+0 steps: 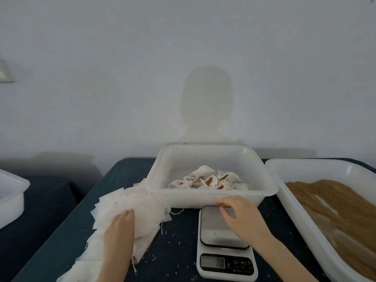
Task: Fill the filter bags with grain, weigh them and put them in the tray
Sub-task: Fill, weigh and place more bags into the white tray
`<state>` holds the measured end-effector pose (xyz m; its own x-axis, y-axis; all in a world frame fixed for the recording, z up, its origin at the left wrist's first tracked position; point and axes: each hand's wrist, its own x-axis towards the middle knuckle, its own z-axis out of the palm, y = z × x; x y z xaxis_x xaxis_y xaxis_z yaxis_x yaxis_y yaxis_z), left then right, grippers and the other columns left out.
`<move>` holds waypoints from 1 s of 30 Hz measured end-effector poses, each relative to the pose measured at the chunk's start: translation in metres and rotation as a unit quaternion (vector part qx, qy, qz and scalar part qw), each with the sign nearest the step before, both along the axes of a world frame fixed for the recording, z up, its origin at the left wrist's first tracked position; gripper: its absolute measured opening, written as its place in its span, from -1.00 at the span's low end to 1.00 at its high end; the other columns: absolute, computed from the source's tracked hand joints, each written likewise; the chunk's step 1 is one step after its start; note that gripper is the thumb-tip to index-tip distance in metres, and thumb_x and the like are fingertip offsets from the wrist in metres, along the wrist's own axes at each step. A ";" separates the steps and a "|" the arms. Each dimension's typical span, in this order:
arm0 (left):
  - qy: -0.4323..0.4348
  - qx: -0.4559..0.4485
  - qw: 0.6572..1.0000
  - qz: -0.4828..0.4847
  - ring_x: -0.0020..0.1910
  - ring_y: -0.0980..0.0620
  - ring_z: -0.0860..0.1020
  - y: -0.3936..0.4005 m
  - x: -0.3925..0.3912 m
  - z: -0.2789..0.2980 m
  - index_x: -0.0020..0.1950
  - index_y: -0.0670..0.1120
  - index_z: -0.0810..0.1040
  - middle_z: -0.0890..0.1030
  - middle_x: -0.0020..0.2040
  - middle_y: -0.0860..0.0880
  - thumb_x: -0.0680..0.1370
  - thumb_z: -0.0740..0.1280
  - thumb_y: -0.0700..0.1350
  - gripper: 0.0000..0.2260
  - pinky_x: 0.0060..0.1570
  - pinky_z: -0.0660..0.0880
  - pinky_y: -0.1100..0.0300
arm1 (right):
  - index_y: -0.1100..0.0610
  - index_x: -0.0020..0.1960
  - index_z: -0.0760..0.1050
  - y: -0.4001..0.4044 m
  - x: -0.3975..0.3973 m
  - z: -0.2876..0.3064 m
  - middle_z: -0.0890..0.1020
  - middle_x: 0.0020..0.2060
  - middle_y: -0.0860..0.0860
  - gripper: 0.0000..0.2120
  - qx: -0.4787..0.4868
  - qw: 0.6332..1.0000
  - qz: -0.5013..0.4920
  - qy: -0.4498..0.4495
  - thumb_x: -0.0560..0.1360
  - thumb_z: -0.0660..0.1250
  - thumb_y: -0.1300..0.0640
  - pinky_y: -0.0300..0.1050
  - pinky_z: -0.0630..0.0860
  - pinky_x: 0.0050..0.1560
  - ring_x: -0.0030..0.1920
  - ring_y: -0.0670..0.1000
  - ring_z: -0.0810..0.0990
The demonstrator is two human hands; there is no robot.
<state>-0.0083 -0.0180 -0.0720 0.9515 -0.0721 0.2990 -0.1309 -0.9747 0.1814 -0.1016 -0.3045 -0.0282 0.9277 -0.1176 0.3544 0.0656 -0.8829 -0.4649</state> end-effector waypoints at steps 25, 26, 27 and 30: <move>0.214 -0.701 0.663 -0.154 -0.11 0.07 0.66 -0.157 -0.070 0.048 -0.12 -0.01 0.68 0.69 -0.14 -0.01 0.56 0.34 -0.20 -0.85 -0.17 0.55 0.26 | -0.16 -0.14 0.59 0.022 -0.020 0.000 0.60 -0.09 -0.27 -0.95 0.251 0.967 -0.031 -0.029 0.49 0.39 -0.02 -0.45 0.44 -0.08 -0.02 -0.34 0.52; 0.208 -0.691 0.673 -0.160 -0.09 0.06 0.65 -0.158 -0.070 0.048 -0.07 -0.02 0.66 0.69 -0.13 0.00 0.56 0.34 -0.21 -0.87 -0.12 0.57 0.23 | -0.14 -0.16 0.62 0.018 -0.021 0.002 0.63 -0.13 -0.25 -0.93 0.279 0.960 -0.036 -0.020 0.48 0.41 0.01 -0.48 0.42 -0.08 -0.05 -0.34 0.53; 0.193 -0.671 0.695 -0.169 -0.05 0.05 0.65 -0.158 -0.070 0.047 -0.03 -0.01 0.63 0.69 -0.11 0.01 0.56 0.34 -0.22 -0.87 -0.06 0.57 0.20 | -0.13 -0.20 0.63 0.014 -0.022 0.004 0.65 -0.17 -0.25 -0.90 0.300 0.953 -0.040 -0.014 0.47 0.42 0.04 -0.51 0.40 -0.10 -0.08 -0.34 0.55; 0.098 -0.548 0.799 -0.229 0.11 0.21 0.54 -0.156 -0.071 0.048 0.12 0.11 0.51 0.60 0.07 0.15 0.53 0.37 -0.18 -0.76 0.04 0.48 0.35 | -0.08 -0.27 0.65 0.003 -0.024 0.008 0.67 -0.30 -0.21 -0.88 0.326 0.944 -0.052 0.003 0.45 0.46 0.05 -0.49 0.42 -0.19 -0.20 -0.29 0.59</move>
